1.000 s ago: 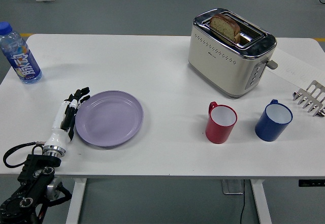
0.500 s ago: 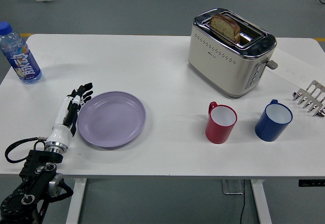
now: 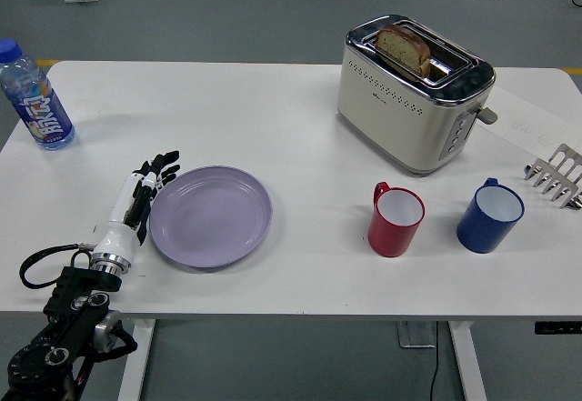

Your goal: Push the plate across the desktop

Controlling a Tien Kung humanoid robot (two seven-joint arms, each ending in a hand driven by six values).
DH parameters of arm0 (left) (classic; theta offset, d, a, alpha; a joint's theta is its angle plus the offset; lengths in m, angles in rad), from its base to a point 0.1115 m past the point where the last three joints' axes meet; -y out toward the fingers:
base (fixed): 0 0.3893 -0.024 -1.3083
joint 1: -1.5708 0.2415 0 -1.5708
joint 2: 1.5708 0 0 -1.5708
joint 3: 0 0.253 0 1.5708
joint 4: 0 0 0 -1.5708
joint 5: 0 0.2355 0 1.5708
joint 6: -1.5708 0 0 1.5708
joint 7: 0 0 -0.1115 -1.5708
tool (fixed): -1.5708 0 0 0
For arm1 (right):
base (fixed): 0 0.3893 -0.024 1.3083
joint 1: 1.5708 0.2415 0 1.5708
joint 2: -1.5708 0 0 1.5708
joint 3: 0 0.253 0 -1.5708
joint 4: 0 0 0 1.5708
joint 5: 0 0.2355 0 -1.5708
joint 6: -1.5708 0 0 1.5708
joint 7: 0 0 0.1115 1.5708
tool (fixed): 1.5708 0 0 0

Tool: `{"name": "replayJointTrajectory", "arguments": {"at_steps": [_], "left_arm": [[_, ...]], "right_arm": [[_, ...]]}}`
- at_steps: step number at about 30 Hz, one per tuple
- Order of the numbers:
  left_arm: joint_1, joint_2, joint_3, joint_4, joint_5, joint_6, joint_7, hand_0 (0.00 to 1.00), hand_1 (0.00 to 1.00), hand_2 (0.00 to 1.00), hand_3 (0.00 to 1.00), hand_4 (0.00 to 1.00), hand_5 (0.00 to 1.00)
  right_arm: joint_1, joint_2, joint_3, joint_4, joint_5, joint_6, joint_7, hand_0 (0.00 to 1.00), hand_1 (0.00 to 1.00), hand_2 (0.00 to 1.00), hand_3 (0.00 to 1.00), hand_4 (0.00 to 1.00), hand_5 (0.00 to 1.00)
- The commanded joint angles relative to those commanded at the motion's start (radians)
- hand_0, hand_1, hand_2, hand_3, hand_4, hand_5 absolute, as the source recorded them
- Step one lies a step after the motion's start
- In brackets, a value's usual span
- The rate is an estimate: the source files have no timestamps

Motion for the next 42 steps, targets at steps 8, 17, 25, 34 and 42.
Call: {"name": "replayJointTrajectory", "arguments": {"at_steps": [8, 17, 25, 34, 42], "left_arm": [[0.001, 0.000, 0.032, -0.001, -0.017, -0.001, 0.000, 0.829, 0.846, 0.880, 0.788, 0.633, 0.998], [0.004, 0.000, 0.066, -0.002, -0.024, -0.003, 0.001, 0.829, 0.846, 0.880, 0.787, 0.633, 0.998], [0.004, 0.000, 0.095, -0.005, -0.031, -0.004, 0.000, 0.828, 0.845, 0.879, 0.785, 0.633, 0.998], [0.000, 0.000, 0.148, -0.006, -0.037, -0.004, -0.001, 0.825, 0.844, 0.879, 0.785, 0.632, 0.998], [-0.006, 0.000, 0.178, -0.011, -0.041, -0.006, -0.001, 0.825, 0.843, 0.877, 0.785, 0.632, 0.998]], "right_arm": [[-0.002, 0.001, 0.001, 0.000, -0.002, 0.001, -0.002, 0.672, 0.633, 0.698, 0.632, 0.250, 0.134], [-0.008, 0.000, 0.000, 0.000, -0.001, 0.001, -0.002, 0.672, 0.633, 0.698, 0.632, 0.249, 0.135], [-0.012, 0.002, 0.001, 0.000, -0.003, 0.000, -0.003, 0.672, 0.633, 0.697, 0.631, 0.249, 0.136], [-0.016, 0.001, -0.001, 0.000, -0.004, 0.001, -0.001, 0.672, 0.633, 0.697, 0.632, 0.248, 0.137], [-0.013, 0.000, -0.002, 0.000, -0.002, -0.001, 0.002, 0.672, 0.632, 0.697, 0.632, 0.249, 0.138]]}}
